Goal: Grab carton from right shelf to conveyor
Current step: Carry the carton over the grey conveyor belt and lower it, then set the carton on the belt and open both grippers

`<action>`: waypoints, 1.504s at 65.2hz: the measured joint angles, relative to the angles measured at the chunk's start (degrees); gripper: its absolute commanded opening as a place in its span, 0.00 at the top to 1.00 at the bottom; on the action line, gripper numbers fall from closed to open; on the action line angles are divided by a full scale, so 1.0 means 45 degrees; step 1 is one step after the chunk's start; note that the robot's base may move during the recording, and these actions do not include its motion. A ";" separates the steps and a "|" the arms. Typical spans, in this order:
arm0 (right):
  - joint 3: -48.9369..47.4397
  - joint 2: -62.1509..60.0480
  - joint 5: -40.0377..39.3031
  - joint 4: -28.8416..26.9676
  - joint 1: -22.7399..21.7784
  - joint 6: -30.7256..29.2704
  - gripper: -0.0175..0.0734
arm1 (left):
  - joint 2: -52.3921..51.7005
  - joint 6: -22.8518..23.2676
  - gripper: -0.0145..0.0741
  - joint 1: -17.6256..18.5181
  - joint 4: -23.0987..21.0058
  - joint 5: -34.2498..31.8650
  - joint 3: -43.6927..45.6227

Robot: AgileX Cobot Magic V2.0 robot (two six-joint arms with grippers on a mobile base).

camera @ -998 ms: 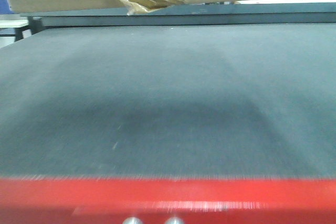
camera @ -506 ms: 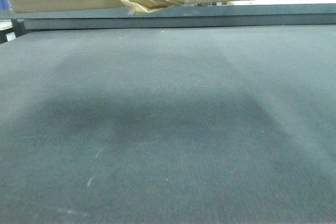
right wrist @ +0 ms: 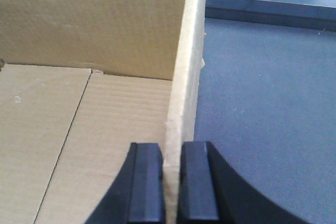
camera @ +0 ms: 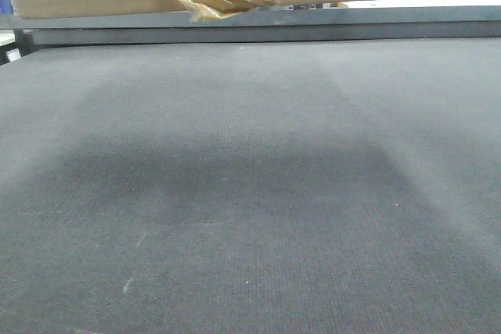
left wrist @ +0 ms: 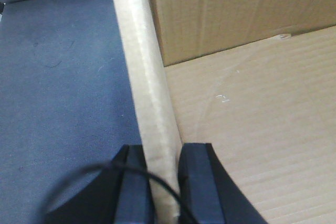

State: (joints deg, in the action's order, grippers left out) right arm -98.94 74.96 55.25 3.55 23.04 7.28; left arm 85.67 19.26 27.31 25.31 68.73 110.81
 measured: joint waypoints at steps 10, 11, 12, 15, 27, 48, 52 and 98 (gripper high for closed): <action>0.0000 0.0000 0.0000 0.0000 0.0000 0.0000 0.88 | 0.0000 0.0000 0.86 0.0000 0.0000 0.0000 0.0000; 0.0000 0.0000 0.0000 0.0000 0.0000 0.0000 0.88 | 0.0000 0.0000 0.86 0.0000 0.0000 0.0000 0.0000; 0.0000 0.0000 0.0000 0.0000 0.0000 0.0000 0.88 | 0.0000 0.0000 0.86 0.0000 0.0000 0.0000 0.0000; 0.0000 0.0000 0.0000 0.0000 0.0000 0.0000 0.88 | 0.0000 0.0000 0.86 0.0000 0.0000 0.0000 0.0000; 0.0000 0.0000 -0.0109 0.0000 0.0000 0.0000 0.88 | 0.0000 0.0000 0.86 0.0000 0.0000 0.0000 0.0000; 0.0000 0.0000 -0.0537 0.0000 0.0000 0.0000 0.88 | 0.0000 0.0000 0.86 0.0000 0.0061 -0.0185 0.0000; 0.0000 0.0000 -0.0599 0.0000 0.0000 0.0000 0.88 | 0.0000 0.0024 0.86 0.0000 0.0061 -0.0185 0.0000; 0.0000 0.4743 0.0098 -0.0575 -0.0139 -0.0005 0.88 | 0.3538 -0.0223 0.86 -0.2353 -0.2027 0.0132 -0.0155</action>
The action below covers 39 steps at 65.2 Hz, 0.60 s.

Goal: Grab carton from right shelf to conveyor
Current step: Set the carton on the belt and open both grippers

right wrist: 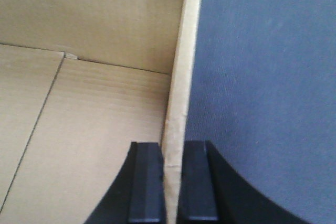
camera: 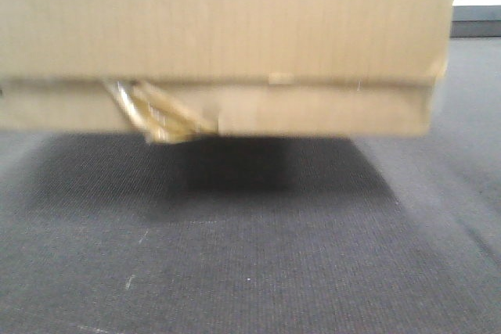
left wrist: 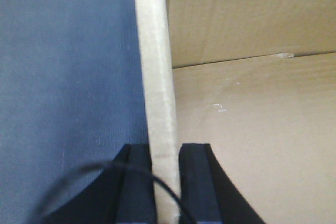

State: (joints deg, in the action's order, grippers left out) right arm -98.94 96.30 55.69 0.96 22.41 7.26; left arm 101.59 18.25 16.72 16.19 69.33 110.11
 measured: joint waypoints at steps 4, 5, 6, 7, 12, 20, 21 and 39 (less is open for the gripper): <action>0.0000 0.0301 0.0000 -0.0011 -0.0006 0.0031 0.88 | 0.0209 0.0000 0.86 0.0000 0.0001 -0.0030 -0.0129; 0.0000 0.0398 0.0030 -0.0011 -0.0006 0.0031 0.88 | 0.0255 0.0000 0.85 0.0000 0.0022 -0.0030 -0.0140; 0.0000 0.0399 0.0025 -0.0048 -0.0028 0.0052 0.88 | 0.0290 0.0000 0.85 0.0000 0.0030 -0.0030 -0.0146; -0.0023 0.0399 -0.0003 -0.0084 -0.0028 0.0052 0.88 | 0.0297 0.0000 0.85 0.0000 0.0066 -0.0061 -0.0171; -0.0051 0.0483 -0.0004 -0.0059 -0.0028 0.0052 0.82 | 0.0375 0.0000 0.76 0.0000 0.0101 -0.0247 -0.0255; -0.0067 0.0539 0.0001 -0.0032 -0.0028 0.0052 0.46 | 0.0375 -0.0130 0.46 0.0000 0.0253 -0.0481 -0.0263; -0.0067 0.0563 0.0001 -0.0010 -0.0028 0.0052 0.38 | 0.0375 -0.0165 0.42 0.0000 0.0298 -0.0512 -0.0263; -0.0067 0.0410 0.0024 0.0112 -0.0087 0.0052 0.18 | 0.0352 -0.0349 0.15 -0.0030 0.0412 -0.0616 -0.0263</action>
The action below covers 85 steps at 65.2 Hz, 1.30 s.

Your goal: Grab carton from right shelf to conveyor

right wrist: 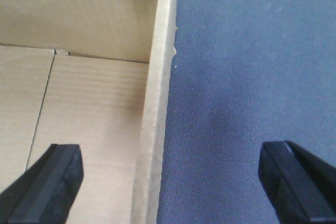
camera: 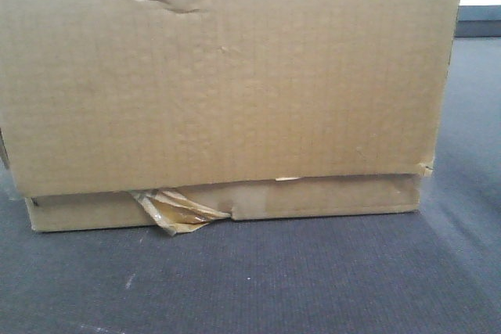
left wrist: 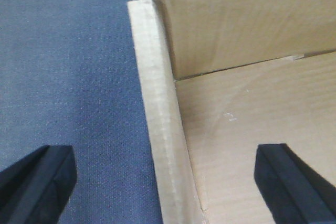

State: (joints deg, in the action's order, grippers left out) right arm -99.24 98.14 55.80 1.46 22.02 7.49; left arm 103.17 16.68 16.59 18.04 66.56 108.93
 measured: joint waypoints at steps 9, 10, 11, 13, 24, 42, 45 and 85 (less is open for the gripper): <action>0.0000 -0.0575 -0.0024 0.0000 -0.0127 0.0000 0.24 | -0.0488 -0.0115 0.18 0.0000 -0.0026 0.0000 -0.0022; 0.0000 -0.0612 -0.0024 0.0000 -0.0135 0.0000 0.26 | -0.0531 -0.0143 0.19 0.0000 -0.0026 0.0000 -0.0022; 0.0000 -0.0677 -0.0024 0.0000 -0.0187 0.0000 0.28 | -0.0610 -0.0175 0.19 -0.0026 -0.0026 0.0000 -0.0022; 0.0000 -0.0823 -0.0024 0.0000 -0.0294 0.0000 0.34 | -0.0782 -0.0267 0.21 -0.0053 -0.0026 0.0027 -0.0022; 0.0000 -0.1594 0.0209 0.0000 -0.1409 -0.0031 0.72 | -0.1947 -0.0735 0.46 -0.0543 -0.0129 -0.0014 -0.0491; 0.0804 -0.2620 0.0732 0.0107 -0.3394 -0.0086 0.88 | -0.4485 -0.0995 0.84 -0.2575 -0.0922 -0.1555 -0.4106; 0.1187 -0.2803 0.0667 0.0141 -0.3508 -0.0137 0.88 | -0.4952 -0.0995 0.84 -0.2964 -0.1018 -0.1961 -0.4915; 1.1801 -0.8171 -0.5823 0.0415 -0.3549 -0.0224 0.88 | -1.1904 -0.1018 0.84 -0.4258 -0.1621 -0.9653 -1.5904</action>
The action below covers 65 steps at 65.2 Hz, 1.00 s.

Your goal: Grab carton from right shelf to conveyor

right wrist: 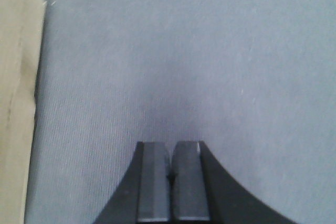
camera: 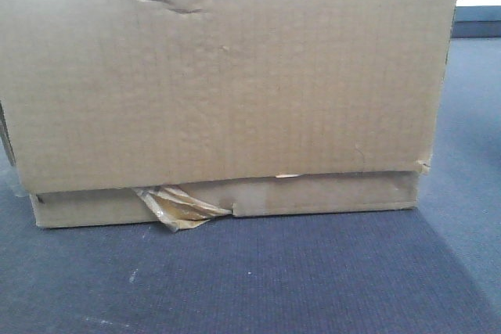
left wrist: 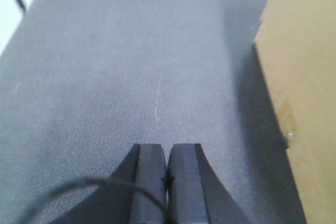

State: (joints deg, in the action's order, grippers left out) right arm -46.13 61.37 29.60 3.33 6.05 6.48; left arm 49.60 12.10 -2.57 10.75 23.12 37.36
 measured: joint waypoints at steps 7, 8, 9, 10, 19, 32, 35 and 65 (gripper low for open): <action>0.1867 -0.1559 -0.1269 0.0019 0.0000 0.0000 0.88 | -0.1415 0.0000 0.84 0.0000 0.0000 -0.0924 -0.1214; 0.2244 -0.1916 -0.1430 0.0019 0.0000 0.0000 0.88 | -0.1716 0.0000 0.84 0.0000 0.0000 -0.1020 -0.1351; 0.2487 -0.2158 -0.1588 0.0043 0.0000 0.0000 0.88 | -0.1919 0.0000 0.84 0.0000 0.0000 -0.1122 -0.1479; 0.2602 -0.2280 -0.1743 0.0027 0.0000 0.0000 0.88 | -0.2021 0.0000 0.84 0.0000 0.0000 -0.1214 -0.1538; 0.4562 -0.4754 -0.2696 0.0048 0.0000 -0.0158 0.88 | -0.3934 0.0000 0.84 0.0000 0.0000 -0.1641 -0.2399; 0.5758 -0.8693 -0.2767 0.0048 0.0000 -0.0211 0.88 | -0.6073 0.0000 0.84 0.0000 0.0000 -0.1704 -0.2811; 0.5788 -0.9509 -0.2767 0.0048 0.0000 -0.0211 0.88 | -0.6358 0.0000 0.84 0.0000 0.0000 -0.1704 -0.2811; 0.5809 -1.3116 -0.3209 0.0073 0.0000 -0.0232 0.88 | -0.7941 0.0000 0.84 0.0000 0.0000 -0.1697 -0.2811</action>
State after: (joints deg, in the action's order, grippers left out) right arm -20.00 2.35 15.16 3.66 6.05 5.43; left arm 13.87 12.10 -2.57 10.75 15.48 24.71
